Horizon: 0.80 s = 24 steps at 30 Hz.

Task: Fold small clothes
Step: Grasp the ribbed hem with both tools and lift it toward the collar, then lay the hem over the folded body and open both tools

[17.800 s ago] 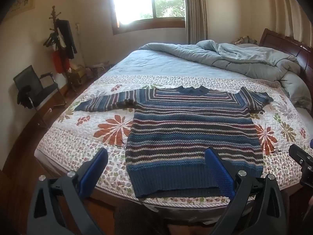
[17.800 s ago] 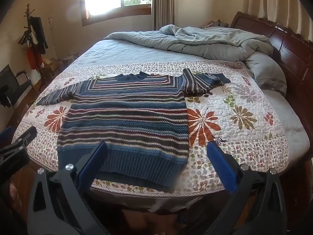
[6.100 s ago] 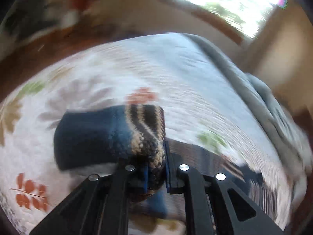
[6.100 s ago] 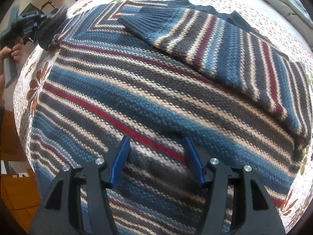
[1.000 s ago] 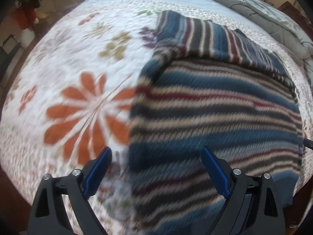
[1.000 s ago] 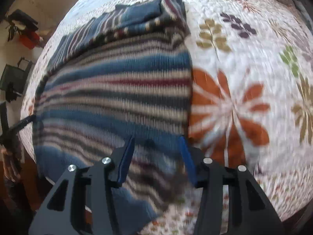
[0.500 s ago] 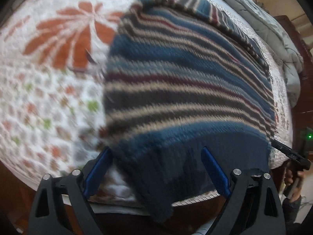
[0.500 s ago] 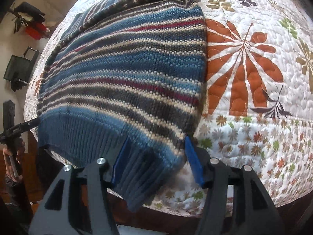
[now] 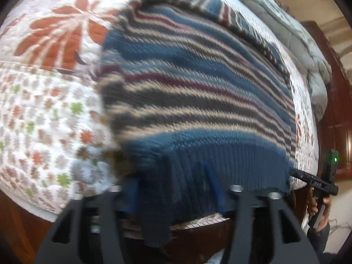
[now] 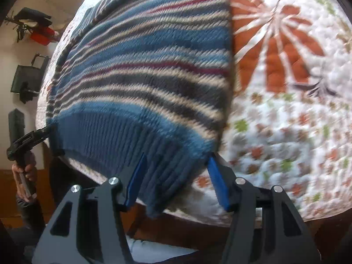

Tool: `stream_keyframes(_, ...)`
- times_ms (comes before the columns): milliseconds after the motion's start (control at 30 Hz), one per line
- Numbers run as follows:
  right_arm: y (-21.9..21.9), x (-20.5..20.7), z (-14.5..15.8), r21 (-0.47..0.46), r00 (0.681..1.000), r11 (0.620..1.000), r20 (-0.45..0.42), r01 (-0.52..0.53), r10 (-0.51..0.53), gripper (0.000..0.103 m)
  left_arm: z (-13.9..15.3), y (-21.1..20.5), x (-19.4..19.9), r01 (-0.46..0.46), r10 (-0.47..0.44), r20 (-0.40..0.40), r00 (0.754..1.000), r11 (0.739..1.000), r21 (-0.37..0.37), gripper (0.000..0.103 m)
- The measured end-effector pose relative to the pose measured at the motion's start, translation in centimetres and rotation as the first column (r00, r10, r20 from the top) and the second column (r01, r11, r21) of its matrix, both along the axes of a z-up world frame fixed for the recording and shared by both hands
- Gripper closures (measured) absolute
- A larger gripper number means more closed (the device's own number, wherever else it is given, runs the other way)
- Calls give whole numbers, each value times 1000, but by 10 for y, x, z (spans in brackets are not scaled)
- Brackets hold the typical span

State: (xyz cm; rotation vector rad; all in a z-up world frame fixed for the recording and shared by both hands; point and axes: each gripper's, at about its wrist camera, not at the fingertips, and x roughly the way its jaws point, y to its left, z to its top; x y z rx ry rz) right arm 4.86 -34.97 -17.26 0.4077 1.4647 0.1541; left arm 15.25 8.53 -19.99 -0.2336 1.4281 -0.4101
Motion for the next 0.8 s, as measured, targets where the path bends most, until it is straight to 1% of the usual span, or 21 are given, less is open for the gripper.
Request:
stream_keyframes(33, 4, 0, -1, -5, 1000, 1000, -1, -10, 10, 45, -2, -3, 0, 5, -5, 2, 1000, 1000, 20, 42)
stream_keyframes(100, 14, 2, -3, -45, 999, 998, 7, -38, 38, 45, -4, -11, 1, 9, -9, 8, 1000, 999, 41, 40)
stream_keyframes(133, 16, 2, -3, -48, 999, 998, 8, -41, 42, 47, -5, -14, 2, 9, -9, 10, 1000, 998, 54, 40)
stream_keyframes(167, 19, 2, -4, -43, 999, 998, 10, -48, 49, 51, -6, -16, 1, 9, -10, 12, 1000, 998, 65, 43)
stream_keyframes(200, 21, 3, -3, -51, 998, 997, 11, -56, 57, 63, -5, -19, 1, 15, -18, 25, 1000, 995, 97, 57)
stream_keyframes(233, 24, 2, -1, -67, 997, 995, 18, -72, 73, 72, -3, -21, 1, 24, -29, 39, 999, 991, 134, 63)
stream_keyframes(267, 25, 2, 1, -58, 997, 995, 24, -78, 80, 77, -2, -22, 1, 26, -33, 42, 999, 990, 142, 72)
stream_keyframes(300, 25, 1, 1, -51, 997, 996, 26, -77, 79, 87, 0, -20, 2, 20, -25, 41, 999, 992, 126, 79)
stream_keyframes(333, 23, 1, 3, -38, 997, 997, 29, -71, 73, 94, 2, -19, 2, 10, -13, 35, 999, 995, 103, 88)
stream_keyframes(400, 18, 0, 6, -2, 998, 998, 37, -56, 56, 95, 5, -12, 3, -7, 4, 36, 999, 996, 86, 90)
stream_keyframes(467, 13, 0, 13, 40, 997, 998, 54, -49, 46, 95, 12, -6, 2, -11, 8, 54, 998, 998, 59, 90)
stream_keyframes(567, 6, 6, 28, 106, 995, 994, 92, -33, 23, 95, 32, 3, 4, -12, 14, 87, 996, 1000, -18, 91)
stream_keyframes(600, 5, 9, 33, 116, 995, 993, 103, -30, 18, 95, 37, -1, 7, -9, 12, 81, 997, 999, -33, 91)
stream_keyframes(700, -2, 26, 53, 113, 988, 993, 153, -29, 12, 95, 55, -1, 19, -6, 15, 117, 993, 997, -77, 91)
stream_keyframes(800, -11, 46, 68, 86, 981, 996, 193, -24, 7, 95, 69, -3, 37, -7, 20, 151, 988, 996, -85, 90)
